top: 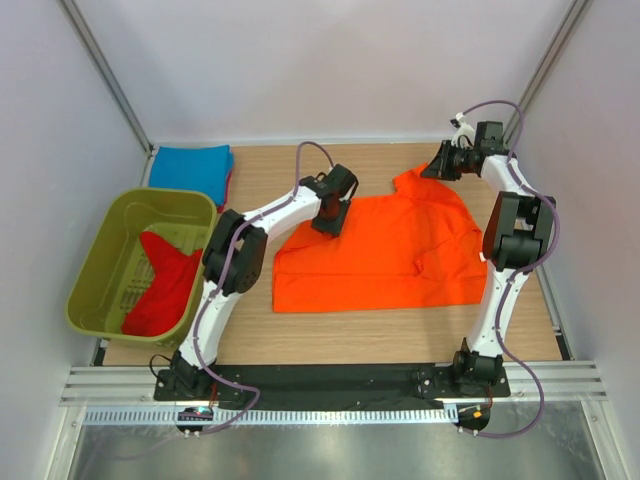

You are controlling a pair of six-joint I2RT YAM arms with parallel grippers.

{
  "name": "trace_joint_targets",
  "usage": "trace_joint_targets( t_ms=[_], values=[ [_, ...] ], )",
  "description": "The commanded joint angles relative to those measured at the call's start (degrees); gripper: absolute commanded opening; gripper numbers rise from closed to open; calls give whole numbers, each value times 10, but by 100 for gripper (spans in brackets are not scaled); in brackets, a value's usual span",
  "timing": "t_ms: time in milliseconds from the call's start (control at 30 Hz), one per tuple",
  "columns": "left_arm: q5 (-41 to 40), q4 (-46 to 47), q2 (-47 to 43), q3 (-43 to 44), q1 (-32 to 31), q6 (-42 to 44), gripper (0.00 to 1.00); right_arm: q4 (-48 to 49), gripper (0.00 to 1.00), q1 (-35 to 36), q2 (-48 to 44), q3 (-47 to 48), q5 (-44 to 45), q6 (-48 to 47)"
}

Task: Fold and stack the t-shirts
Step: Fold the tshirt

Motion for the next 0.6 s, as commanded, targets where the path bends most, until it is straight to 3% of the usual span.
trace_joint_targets(
  t_ms=[0,133,233,300,567],
  values=[
    [14,16,6,20,-3,10,35,5,3,-1,-20,13,-5,-9],
    [14,18,7,20,-5,13,27,5,3,-1,-17,14,-7,-10],
    [16,15,4,20,-5,22,7,-3,3,-3,-14,20,-9,-9],
    [9,3,-8,21,-5,24,0,-4,3,-3,-14,22,-5,-11],
    [-54,-36,-64,11,3,51,0,19,1,-14,-27,11,-6,-7]
  ],
)
